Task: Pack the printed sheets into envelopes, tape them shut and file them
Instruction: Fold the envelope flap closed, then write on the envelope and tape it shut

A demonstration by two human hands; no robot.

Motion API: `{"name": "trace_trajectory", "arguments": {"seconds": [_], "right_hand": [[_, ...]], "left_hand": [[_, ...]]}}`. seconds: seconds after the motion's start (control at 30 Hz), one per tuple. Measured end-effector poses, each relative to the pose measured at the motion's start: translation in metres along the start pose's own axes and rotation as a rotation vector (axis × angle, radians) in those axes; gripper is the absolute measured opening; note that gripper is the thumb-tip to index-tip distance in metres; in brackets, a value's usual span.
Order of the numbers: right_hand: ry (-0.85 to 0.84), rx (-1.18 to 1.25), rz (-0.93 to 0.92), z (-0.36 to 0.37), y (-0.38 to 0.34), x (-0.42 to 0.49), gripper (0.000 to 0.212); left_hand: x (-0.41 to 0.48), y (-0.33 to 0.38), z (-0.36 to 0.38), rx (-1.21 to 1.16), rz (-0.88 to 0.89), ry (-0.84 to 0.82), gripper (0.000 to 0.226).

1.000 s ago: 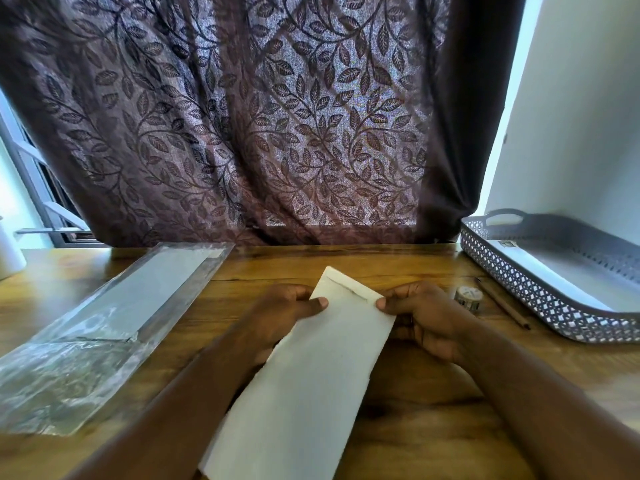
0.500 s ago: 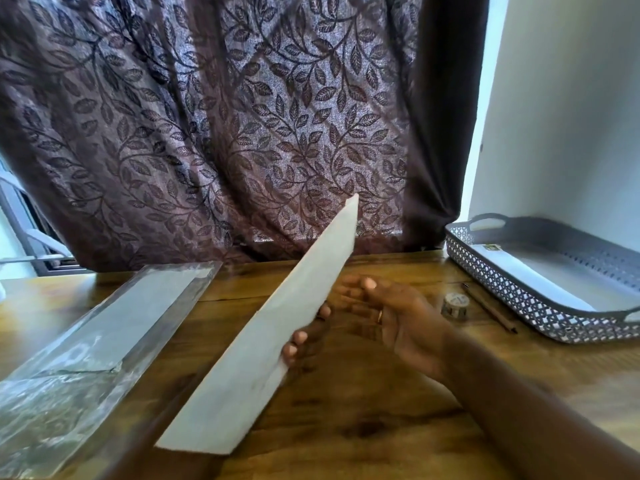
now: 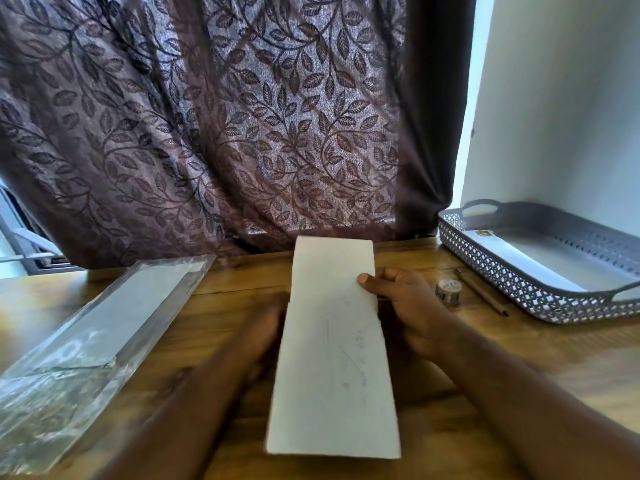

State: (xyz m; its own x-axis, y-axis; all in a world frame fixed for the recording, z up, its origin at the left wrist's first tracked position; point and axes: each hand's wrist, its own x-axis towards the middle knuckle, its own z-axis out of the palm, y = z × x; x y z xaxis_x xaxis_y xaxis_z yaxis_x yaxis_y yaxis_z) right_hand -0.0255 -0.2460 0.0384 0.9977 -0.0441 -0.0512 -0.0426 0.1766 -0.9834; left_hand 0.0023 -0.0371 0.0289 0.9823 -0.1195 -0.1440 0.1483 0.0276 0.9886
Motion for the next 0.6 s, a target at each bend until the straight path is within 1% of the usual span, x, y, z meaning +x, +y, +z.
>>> {"name": "trace_trajectory", "arguments": {"seconds": [0.07,0.17,0.2,0.23,0.27,0.33,0.37,0.4,0.43,0.53,0.6], "right_hand": [[0.033,-0.156,-0.028,-0.002,0.006,0.006,0.017],[0.1,-0.437,-0.094,0.0,0.017,0.015,0.013],[0.126,-0.526,-0.109,0.002,0.019,0.016,0.014],[0.144,-0.595,-0.131,0.004,0.019,0.017,0.014],[0.156,-0.652,-0.153,0.006,0.019,0.017,0.019],[0.182,-0.749,-0.182,0.007,0.019,0.017,0.046],[0.189,-0.773,-0.181,0.007,0.019,0.018,0.058],[0.184,-0.78,-0.177,0.006,0.02,0.018,0.062],[0.172,-0.783,-0.177,0.005,0.02,0.018,0.06],[0.166,-0.805,-0.19,0.005,0.022,0.018,0.043],[0.161,-0.839,-0.222,0.006,0.024,0.017,0.034]], "left_hand": [[0.0,0.0,-0.004,-0.033,0.017,-0.004,0.047],[0.004,0.002,-0.012,0.014,0.082,-0.008,0.03],[0.007,0.0,-0.015,0.041,0.08,-0.001,0.04],[0.011,-0.003,-0.016,0.133,0.098,0.03,0.053],[0.013,-0.006,-0.018,0.274,0.138,0.078,0.063],[0.019,-0.01,-0.022,0.531,0.223,0.164,0.071],[0.022,-0.011,-0.023,0.584,0.244,0.19,0.072],[0.022,-0.011,-0.024,0.6,0.258,0.208,0.071],[0.023,-0.011,-0.024,0.627,0.282,0.226,0.068],[0.025,-0.013,-0.024,0.765,0.361,0.249,0.061],[0.026,-0.013,-0.024,0.811,0.374,0.261,0.059]]}}
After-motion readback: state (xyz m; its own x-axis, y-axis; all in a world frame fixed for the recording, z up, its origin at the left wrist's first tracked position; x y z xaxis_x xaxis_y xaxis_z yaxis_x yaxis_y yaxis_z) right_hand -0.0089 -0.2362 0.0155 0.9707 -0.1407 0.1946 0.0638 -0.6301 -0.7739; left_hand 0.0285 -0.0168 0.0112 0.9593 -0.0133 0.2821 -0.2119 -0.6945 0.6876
